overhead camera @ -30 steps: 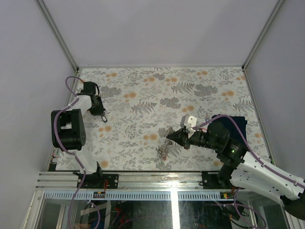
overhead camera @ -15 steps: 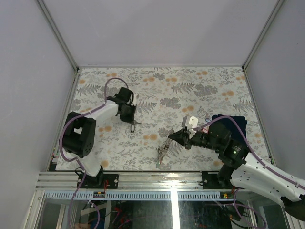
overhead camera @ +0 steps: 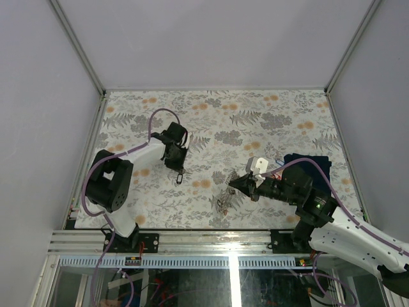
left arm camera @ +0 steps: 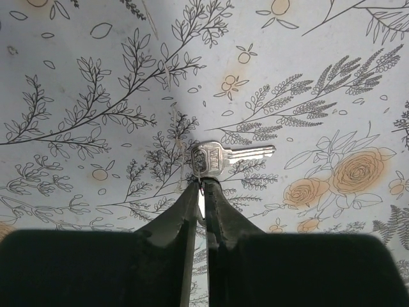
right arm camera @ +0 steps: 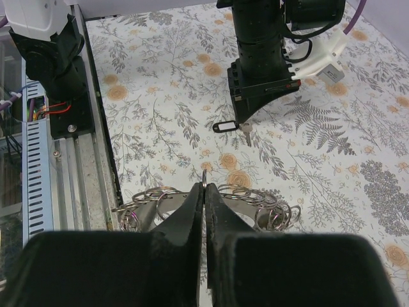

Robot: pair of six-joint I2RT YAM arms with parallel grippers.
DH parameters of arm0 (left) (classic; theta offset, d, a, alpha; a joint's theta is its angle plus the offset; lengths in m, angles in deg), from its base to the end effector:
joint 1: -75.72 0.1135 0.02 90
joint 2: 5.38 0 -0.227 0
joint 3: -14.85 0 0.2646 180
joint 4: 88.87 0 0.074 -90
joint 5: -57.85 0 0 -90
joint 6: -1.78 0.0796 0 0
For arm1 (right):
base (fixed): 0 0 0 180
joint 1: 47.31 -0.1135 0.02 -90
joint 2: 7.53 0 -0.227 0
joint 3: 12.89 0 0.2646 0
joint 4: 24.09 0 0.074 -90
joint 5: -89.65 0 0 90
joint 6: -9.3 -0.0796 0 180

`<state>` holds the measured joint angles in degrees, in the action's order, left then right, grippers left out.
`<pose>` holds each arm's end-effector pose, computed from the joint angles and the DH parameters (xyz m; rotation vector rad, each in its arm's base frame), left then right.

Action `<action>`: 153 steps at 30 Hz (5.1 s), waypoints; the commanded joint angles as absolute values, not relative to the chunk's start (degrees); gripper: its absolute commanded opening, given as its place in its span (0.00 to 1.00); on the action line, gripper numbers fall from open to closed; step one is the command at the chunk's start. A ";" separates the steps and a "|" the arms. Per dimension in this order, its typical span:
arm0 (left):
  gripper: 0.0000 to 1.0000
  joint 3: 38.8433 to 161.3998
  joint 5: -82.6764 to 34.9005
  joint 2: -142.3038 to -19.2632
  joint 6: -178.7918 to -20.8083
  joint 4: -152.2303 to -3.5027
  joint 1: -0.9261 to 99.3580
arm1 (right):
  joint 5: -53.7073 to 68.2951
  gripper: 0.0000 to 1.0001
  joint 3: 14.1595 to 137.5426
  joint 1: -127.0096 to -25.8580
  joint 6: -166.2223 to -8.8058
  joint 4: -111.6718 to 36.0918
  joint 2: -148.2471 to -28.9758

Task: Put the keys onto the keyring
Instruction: Move the key to the center of the board, then pick up the key from the center of the board, then insert the key onto the keyring.

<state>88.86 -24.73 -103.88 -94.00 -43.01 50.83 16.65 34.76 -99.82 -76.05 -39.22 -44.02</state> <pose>0.3093 -0.1549 0.0843 0.5009 2.7845 -0.3065 0.1318 0.2100 0.2893 -1.0186 1.3757 0.8732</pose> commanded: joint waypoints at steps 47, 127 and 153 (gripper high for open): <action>0.18 80.25 -29.07 -98.54 -103.34 -53.90 49.90 | 15.56 0.00 35.55 -100.14 -75.18 -36.13 -42.14; 0.00 88.52 -6.55 -57.75 -84.02 -67.09 39.50 | 46.12 0.00 36.80 -82.24 -89.17 4.45 -45.29; 0.00 79.89 10.50 -54.76 -52.17 -83.22 38.59 | 53.32 0.00 32.48 -83.94 -40.40 -2.89 -41.48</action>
<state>81.86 6.75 -56.03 -60.12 -75.18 39.66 53.17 30.08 -82.81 -52.82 -0.60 -42.67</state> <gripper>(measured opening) 0.009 0.011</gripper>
